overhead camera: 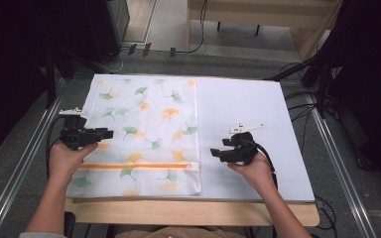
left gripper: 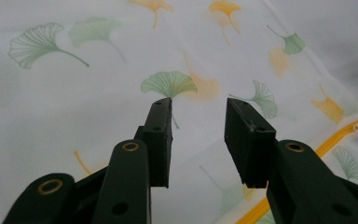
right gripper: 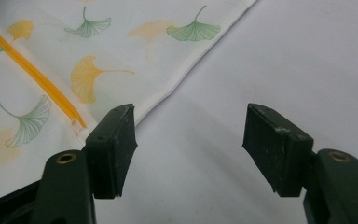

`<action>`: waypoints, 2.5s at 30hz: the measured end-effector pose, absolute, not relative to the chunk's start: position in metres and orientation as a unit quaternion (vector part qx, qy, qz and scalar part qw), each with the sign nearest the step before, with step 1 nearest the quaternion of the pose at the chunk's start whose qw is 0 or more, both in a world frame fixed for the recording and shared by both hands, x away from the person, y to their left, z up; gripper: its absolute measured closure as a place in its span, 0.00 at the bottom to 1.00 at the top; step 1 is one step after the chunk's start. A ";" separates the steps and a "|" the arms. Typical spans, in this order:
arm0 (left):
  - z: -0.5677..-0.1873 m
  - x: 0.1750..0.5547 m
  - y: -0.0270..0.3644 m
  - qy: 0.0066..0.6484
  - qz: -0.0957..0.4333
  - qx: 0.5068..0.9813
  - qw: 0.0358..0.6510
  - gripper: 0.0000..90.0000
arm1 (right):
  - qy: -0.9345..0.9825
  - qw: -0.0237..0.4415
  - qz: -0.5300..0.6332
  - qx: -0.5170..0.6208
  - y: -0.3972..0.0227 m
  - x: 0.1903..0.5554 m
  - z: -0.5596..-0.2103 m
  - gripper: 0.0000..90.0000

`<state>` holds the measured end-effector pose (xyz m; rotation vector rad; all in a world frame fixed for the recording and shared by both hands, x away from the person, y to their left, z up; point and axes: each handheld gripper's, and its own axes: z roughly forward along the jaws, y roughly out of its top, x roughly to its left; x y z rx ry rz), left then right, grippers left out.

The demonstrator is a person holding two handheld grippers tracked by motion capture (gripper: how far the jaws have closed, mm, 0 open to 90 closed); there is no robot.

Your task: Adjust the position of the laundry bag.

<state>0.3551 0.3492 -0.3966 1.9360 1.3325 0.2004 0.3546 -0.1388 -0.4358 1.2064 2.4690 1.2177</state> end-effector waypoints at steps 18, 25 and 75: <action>-0.405 0.358 0.352 0.537 0.052 0.759 0.364 0.51 | 0.817 0.095 0.407 0.399 -0.143 0.360 -0.430 0.60; -0.404 0.362 0.349 0.535 0.055 0.758 0.371 0.45 | 0.816 0.101 0.413 0.392 -0.148 0.359 -0.431 0.60; -0.417 0.340 0.400 0.585 0.116 0.741 0.308 0.47 | 0.845 0.068 0.379 0.372 -0.087 0.382 -0.448 0.53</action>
